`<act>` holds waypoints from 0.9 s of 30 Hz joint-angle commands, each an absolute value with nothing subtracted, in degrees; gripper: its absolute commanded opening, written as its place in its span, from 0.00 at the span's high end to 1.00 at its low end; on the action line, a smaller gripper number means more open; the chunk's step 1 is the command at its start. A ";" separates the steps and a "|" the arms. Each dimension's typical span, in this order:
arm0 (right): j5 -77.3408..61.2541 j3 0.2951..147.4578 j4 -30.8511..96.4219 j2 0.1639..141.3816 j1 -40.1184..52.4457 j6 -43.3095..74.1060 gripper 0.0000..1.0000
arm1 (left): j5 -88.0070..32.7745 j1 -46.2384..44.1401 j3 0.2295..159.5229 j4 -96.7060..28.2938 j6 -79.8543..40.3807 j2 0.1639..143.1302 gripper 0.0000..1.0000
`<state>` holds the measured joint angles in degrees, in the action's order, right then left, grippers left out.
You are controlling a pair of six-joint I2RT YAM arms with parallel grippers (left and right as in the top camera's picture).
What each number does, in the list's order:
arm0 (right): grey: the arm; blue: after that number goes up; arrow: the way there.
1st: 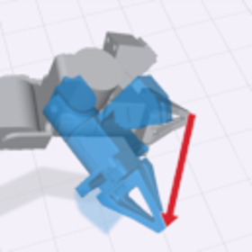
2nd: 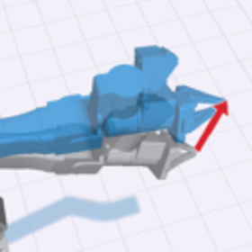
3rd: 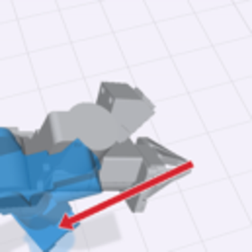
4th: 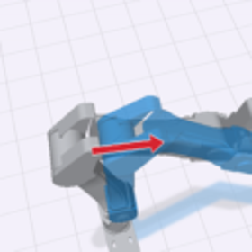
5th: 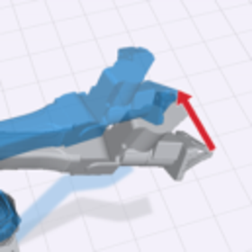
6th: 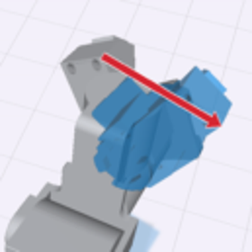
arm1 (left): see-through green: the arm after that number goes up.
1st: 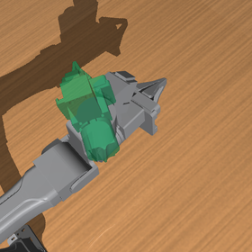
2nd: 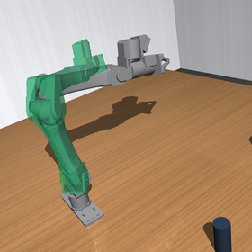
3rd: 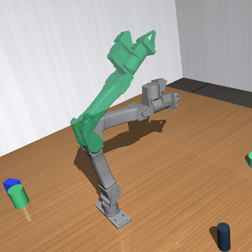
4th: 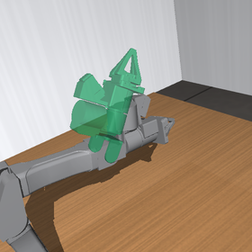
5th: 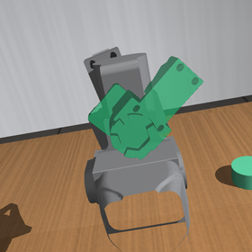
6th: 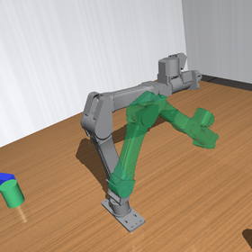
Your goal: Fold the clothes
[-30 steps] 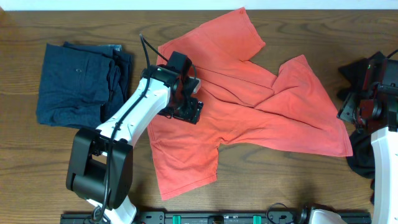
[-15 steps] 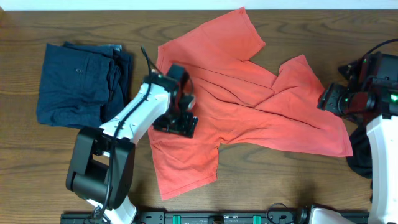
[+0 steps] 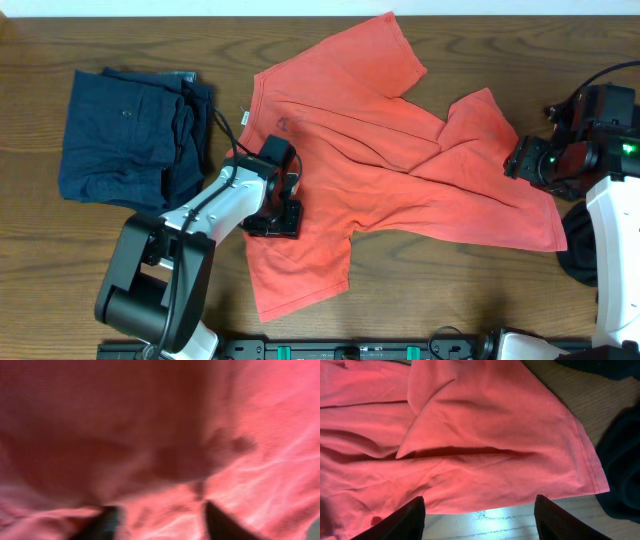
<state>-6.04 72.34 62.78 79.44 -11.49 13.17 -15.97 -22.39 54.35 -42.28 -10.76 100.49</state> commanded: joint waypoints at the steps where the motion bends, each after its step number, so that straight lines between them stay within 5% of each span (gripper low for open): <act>1: -6.48 72.07 62.83 79.53 -11.94 12.60 0.32 | -16.49 -22.00 51.33 -43.66 -12.51 103.96 0.94; 10: -6.50 68.95 58.15 79.53 -11.92 12.82 0.31 | -8.71 -12.25 51.33 -56.23 -18.28 99.85 0.94; 20: -6.52 51.03 31.51 81.21 -11.92 12.80 0.25 | -8.73 -2.37 51.33 -62.72 -17.67 84.14 0.93; 23: -6.79 48.16 24.93 83.90 -11.92 12.80 0.23 | -9.96 -2.59 51.33 -62.81 -17.69 81.97 0.83; 24: -7.49 47.68 22.90 85.12 -11.92 12.80 0.23 | -10.41 -2.59 51.33 -62.76 -17.67 81.73 0.66; 27: -8.60 47.42 18.09 89.76 -11.92 12.78 0.23 | -10.48 -2.59 51.33 -62.98 -17.67 81.58 0.50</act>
<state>-7.09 47.99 20.40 86.30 -11.49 13.13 -10.37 -2.68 51.37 -62.61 -17.30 81.84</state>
